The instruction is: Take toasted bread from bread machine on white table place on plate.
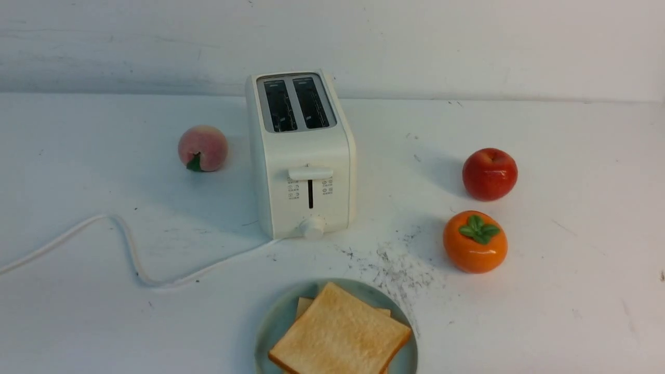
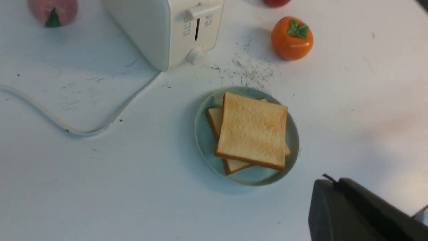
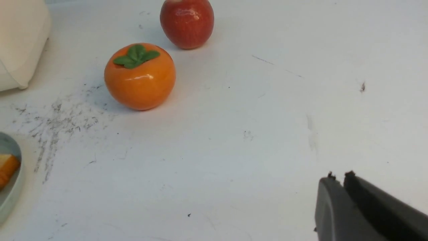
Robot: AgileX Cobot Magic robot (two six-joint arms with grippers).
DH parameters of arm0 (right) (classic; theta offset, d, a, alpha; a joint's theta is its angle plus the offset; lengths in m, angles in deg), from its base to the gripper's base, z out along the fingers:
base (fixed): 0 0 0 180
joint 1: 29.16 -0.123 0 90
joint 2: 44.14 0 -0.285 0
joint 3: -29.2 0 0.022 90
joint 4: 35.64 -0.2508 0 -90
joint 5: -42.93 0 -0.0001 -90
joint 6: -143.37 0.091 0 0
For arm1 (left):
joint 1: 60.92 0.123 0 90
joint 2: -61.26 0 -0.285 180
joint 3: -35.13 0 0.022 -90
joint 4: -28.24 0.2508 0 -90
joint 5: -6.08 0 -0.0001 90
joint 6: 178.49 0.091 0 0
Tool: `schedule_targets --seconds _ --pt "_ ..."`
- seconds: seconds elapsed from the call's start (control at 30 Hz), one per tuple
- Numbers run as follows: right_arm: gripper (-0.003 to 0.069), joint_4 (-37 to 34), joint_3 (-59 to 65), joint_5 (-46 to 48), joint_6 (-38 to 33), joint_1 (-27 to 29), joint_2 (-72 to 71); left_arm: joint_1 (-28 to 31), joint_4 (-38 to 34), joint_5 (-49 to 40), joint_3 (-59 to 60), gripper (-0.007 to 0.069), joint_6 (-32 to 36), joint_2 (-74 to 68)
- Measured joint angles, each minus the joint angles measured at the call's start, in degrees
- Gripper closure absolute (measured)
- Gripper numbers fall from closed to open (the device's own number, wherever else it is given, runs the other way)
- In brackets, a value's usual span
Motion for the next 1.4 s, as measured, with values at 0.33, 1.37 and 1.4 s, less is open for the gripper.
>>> schedule_targets --seconds 0.33,1.37,1.4 --pt "0.0596 0.0 0.0 0.0 0.12 0.0 0.0 0.0 -5.57 34.46 27.85 0.0638 -9.03 9.23" --pt "0.0559 0.0 0.0 0.0 0.17 0.0 0.0 0.45 -5.81 37.26 40.31 0.0627 -9.1 8.74" --pt "0.0557 0.0 0.0 0.0 0.17 0.0 0.0 1.0 -5.32 38.12 40.96 0.0627 -9.1 8.74"
